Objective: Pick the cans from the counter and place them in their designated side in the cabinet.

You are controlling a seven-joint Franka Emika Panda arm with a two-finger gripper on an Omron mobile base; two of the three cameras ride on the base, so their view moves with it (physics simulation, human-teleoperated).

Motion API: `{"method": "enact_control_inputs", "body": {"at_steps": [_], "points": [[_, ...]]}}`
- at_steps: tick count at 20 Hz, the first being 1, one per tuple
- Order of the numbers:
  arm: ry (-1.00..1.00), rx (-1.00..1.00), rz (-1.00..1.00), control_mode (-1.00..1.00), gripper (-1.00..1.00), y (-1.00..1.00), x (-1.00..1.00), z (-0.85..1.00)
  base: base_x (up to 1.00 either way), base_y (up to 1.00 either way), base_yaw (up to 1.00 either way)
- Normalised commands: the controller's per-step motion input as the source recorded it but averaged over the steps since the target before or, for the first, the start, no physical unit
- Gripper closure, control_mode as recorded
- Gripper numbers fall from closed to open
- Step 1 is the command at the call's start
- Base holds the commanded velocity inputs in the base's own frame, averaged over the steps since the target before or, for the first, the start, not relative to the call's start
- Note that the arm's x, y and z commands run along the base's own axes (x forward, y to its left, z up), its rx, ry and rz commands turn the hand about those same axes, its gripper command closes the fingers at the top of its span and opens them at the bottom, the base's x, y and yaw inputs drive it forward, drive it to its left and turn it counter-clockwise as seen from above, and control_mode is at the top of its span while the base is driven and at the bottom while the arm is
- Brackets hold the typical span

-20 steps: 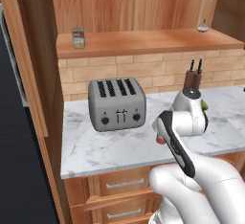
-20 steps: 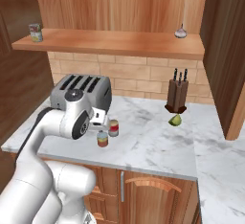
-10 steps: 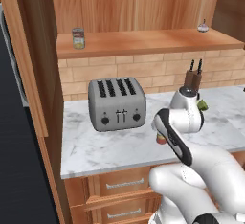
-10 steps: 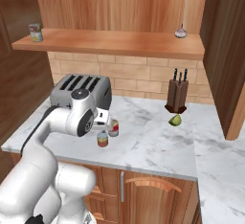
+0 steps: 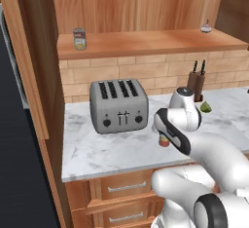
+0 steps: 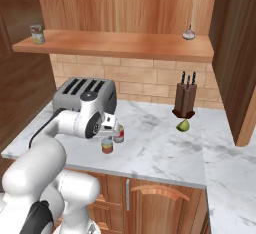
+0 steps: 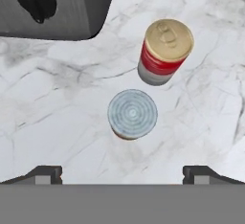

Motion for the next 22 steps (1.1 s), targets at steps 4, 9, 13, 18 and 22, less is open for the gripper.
{"method": "enact_control_inputs", "body": {"at_steps": [4, 9, 13, 18, 22], "points": [[0.01, 0.00, 0.00, -1.00, -1.00, 0.00, 0.15, -0.21, 0.00, 0.00, 0.00], [0.00, 0.00, 0.00, -1.00, -1.00, -0.01, 0.09, -0.19, 0.00, 0.00, 0.00], [0.00, 0.00, 0.00, -1.00, -1.00, -0.03, 0.05, -0.19, 0.00, 0.00, 0.00], [0.00, 0.00, 0.00, -1.00, -1.00, -0.05, 0.03, -0.16, 0.00, 0.00, 0.00], [0.00, 0.00, 0.00, -1.00, -1.00, -0.03, 0.07, -0.17, 0.00, 0.00, 0.00]]}}
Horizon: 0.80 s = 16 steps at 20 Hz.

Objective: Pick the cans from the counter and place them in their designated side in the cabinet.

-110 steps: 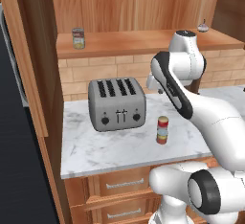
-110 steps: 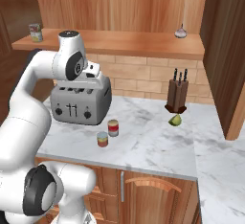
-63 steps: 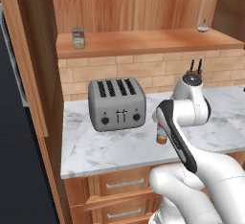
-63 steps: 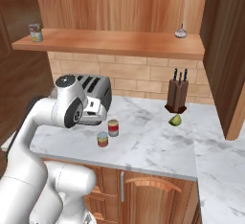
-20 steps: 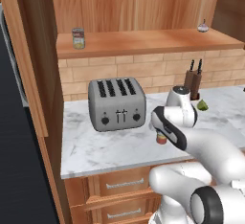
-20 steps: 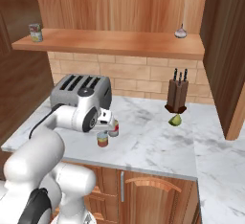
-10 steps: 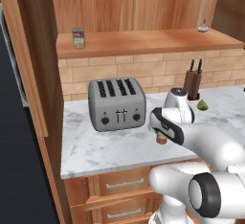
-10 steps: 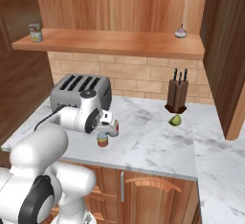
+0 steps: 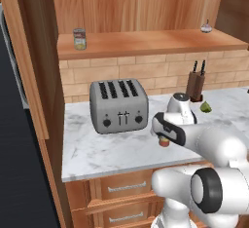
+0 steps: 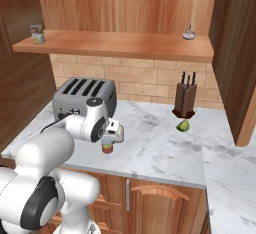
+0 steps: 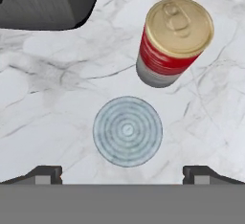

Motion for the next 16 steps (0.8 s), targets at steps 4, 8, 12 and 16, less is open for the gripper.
{"method": "enact_control_inputs", "body": {"at_steps": [4, 8, 12, 16], "points": [[0.00, 0.00, 0.00, -1.00, -1.00, 0.00, 0.08, -0.17, 0.00, 0.00, 0.00], [0.00, 0.00, 0.00, -1.00, -1.00, 0.00, 0.11, -0.15, 0.00, 0.00, 0.00], [0.00, 0.00, 0.00, -1.00, -1.00, 0.00, 0.14, -0.13, 0.00, 0.00, 0.00], [0.00, 0.00, 0.00, -1.00, -1.00, 0.00, 0.13, -0.15, 0.00, 0.00, 0.00]]}}
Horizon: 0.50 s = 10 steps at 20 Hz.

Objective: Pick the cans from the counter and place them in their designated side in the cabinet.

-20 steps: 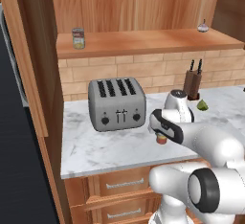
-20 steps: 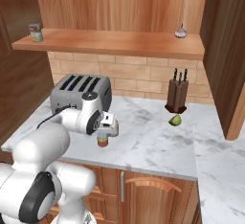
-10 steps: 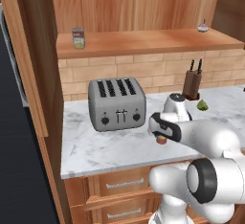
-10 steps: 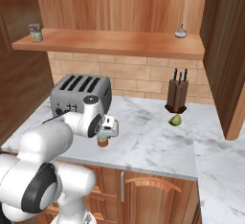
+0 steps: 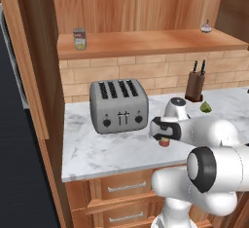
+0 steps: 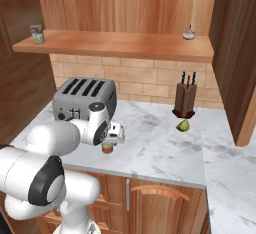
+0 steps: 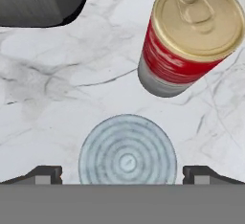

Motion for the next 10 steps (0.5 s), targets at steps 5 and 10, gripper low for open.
{"method": "enact_control_inputs", "body": {"at_steps": [5, 10], "points": [[0.00, 0.00, 0.00, -1.00, 1.00, 0.00, 0.11, -0.15, 0.00, 0.00, 0.00], [0.00, 0.00, 0.00, -1.00, 1.00, 0.00, 0.00, -0.03, 0.00, 0.00, 0.00]]}}
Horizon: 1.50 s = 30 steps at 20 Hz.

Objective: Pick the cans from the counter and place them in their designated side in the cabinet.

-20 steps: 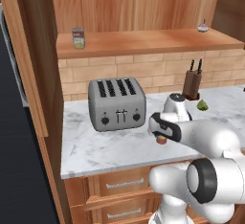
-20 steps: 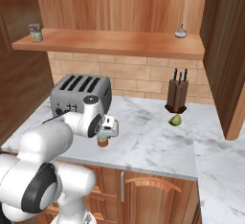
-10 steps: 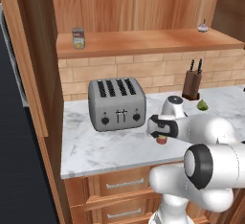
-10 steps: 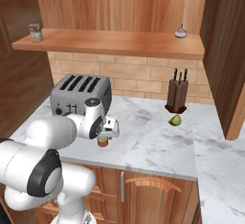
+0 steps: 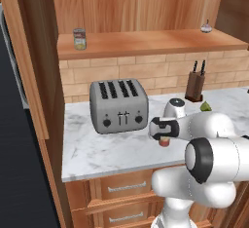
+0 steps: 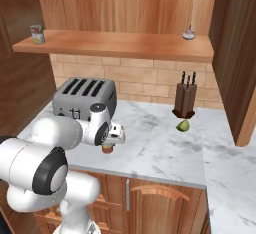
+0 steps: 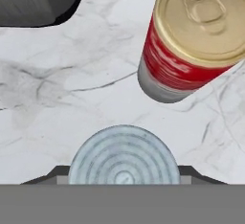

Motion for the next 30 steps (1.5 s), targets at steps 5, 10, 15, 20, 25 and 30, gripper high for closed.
{"method": "enact_control_inputs", "body": {"at_steps": [5, 10, 15, 20, 25, 30], "points": [[-0.08, 0.00, 0.00, -1.00, 1.00, 0.00, -0.12, 0.08, 0.00, 0.00, 0.00], [-0.18, 0.00, 0.03, -1.00, 1.00, 0.00, -0.32, 0.53, 0.00, 0.00, 0.00], [-0.13, 0.00, 0.04, -1.00, 1.00, 0.00, -0.32, 0.57, 0.00, 0.00, 0.00], [-0.03, 0.00, 0.04, -1.00, 1.00, 0.00, -0.49, 0.49, 0.00, 0.00, 0.00], [0.00, 0.00, 0.04, -1.00, 1.00, 0.00, -0.51, 0.45, 0.00, 0.00, 0.00], [-0.02, 0.00, 0.04, -1.00, 1.00, 0.00, -0.44, 0.51, 0.00, 0.00, 0.00]]}}
